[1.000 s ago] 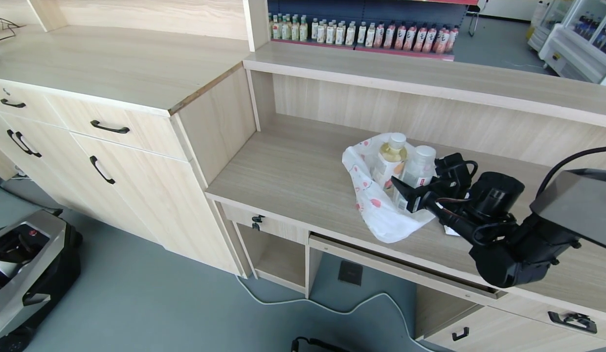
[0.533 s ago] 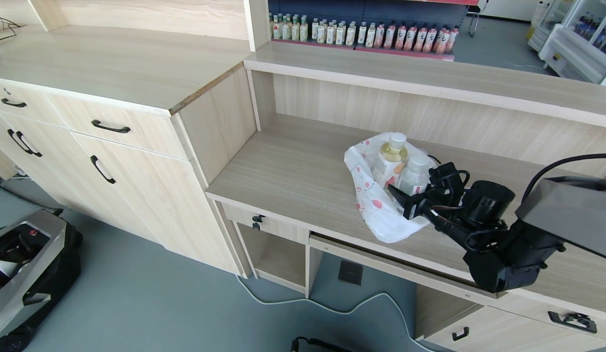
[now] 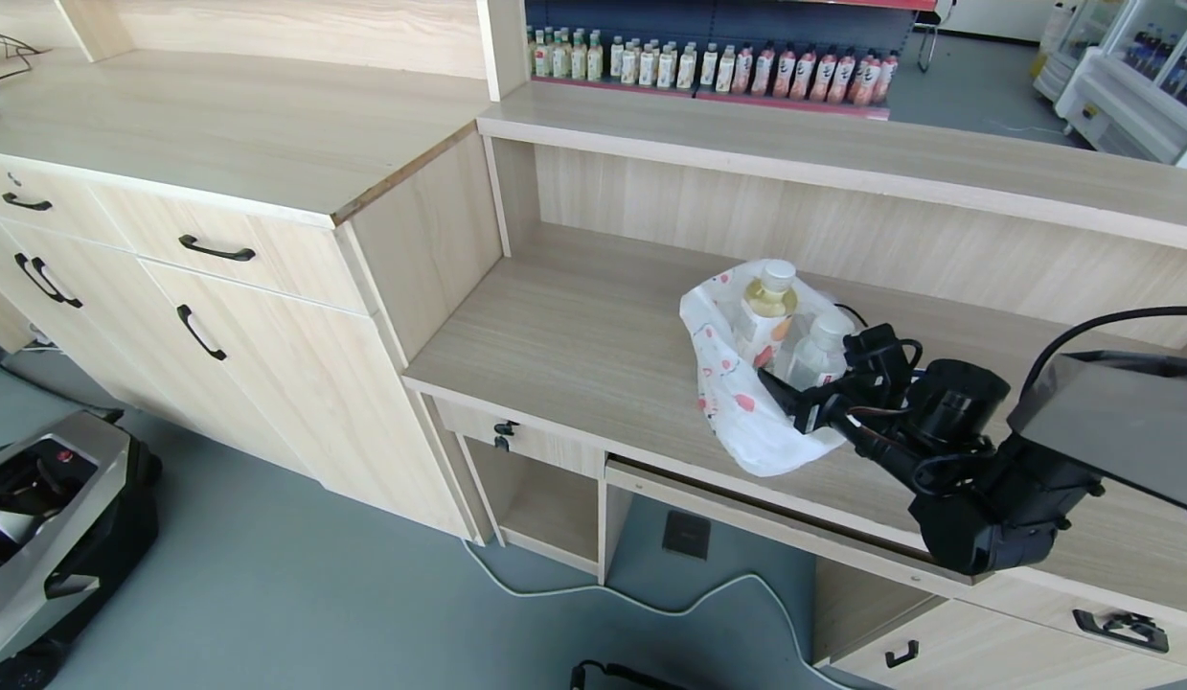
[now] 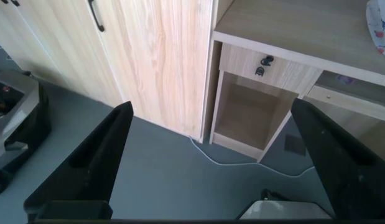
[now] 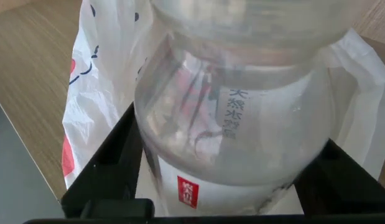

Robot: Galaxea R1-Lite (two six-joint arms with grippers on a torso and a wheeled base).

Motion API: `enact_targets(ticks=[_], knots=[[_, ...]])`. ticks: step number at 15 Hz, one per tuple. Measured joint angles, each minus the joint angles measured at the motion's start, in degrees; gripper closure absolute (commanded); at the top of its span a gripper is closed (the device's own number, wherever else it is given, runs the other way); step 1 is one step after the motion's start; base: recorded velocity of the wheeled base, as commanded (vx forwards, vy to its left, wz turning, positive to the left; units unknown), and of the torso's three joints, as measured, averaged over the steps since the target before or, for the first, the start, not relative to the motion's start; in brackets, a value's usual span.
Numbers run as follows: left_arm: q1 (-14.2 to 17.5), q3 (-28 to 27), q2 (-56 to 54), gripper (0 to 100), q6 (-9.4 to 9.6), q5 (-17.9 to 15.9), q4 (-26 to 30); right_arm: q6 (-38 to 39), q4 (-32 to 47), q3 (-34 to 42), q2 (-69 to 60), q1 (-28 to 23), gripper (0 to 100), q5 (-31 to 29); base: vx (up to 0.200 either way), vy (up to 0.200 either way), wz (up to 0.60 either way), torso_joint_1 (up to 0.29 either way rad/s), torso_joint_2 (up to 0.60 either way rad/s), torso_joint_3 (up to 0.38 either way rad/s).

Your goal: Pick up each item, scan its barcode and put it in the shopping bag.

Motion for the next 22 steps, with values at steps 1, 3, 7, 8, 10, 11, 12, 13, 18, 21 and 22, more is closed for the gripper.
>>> enact_targets(ticks=[1,3,7,8,10,11,12,13,18,21,22], knots=[[0.0,0.0,0.0,0,0.02,0.0,0.0,0.0,0.07,0.0,0.0,-0.11,0,-0.02,0.0,0.0,0.0,0.0,0.0,0.0],[-0.02,0.0,0.0,0,0.0,-0.01,-0.01,0.05,0.57,0.04,-0.41,-0.2,0,-0.05,0.0,0.0,0.0,0.0,0.0,0.0],[0.0,0.0,0.0,0,0.02,-0.04,-0.01,0.06,4.18,0.67,-4.91,-0.18,0,-0.09,0.0,0.0,0.0,0.0,0.0,0.0],[0.0,0.0,0.0,0,0.0,0.0,-0.01,-0.02,6.42,1.38,-7.95,-0.16,0,-0.18,0.0,0.0,0.0,0.0,0.0,0.0],[0.0,0.0,0.0,0,0.02,-0.01,-0.01,-1.1,11.15,3.45,-14.48,-0.96,0,-0.29,0.0,0.0,0.0,0.0,0.0,0.0],[0.0,0.0,0.0,0,0.0,-0.01,-0.01,-2.71,15.63,4.44,-18.38,-2.12,0,-0.33,0.0,0.0,0.0,0.0,0.0,0.0],[0.0,0.0,0.0,0,0.0,-0.04,-0.01,-4.46,20.49,5.18,-22.5,-3.8,0,-0.35,0.0,0.0,0.0,0.0,0.0,0.0],[0.0,0.0,0.0,0,0.0,-0.01,-0.01,-5.3,23.99,5.62,-25.75,-5.27,0,-0.38,0.0,0.0,0.0,0.0,0.0,0.0],[-0.02,0.0,0.0,0,0.0,-0.04,0.0,-8.98,39.61,6.84,-40.72,-13.7,0,-0.46,0.0,0.0,-0.24,0.002,0.0,0.002],[-0.05,0.0,0.0,0,0.0,-0.01,0.05,-12.4,47.48,7.08,-46.64,-19.82,0,-0.35,0.0,0.0,-0.6,0.001,0.0,0.004],[-0.02,0.0,0.0,0,0.0,-0.01,0.0,-11.52,49.07,7.08,-48.21,-21.18,0,-0.55,0.0,0.0,-0.6,0.007,0.0,0.002]])
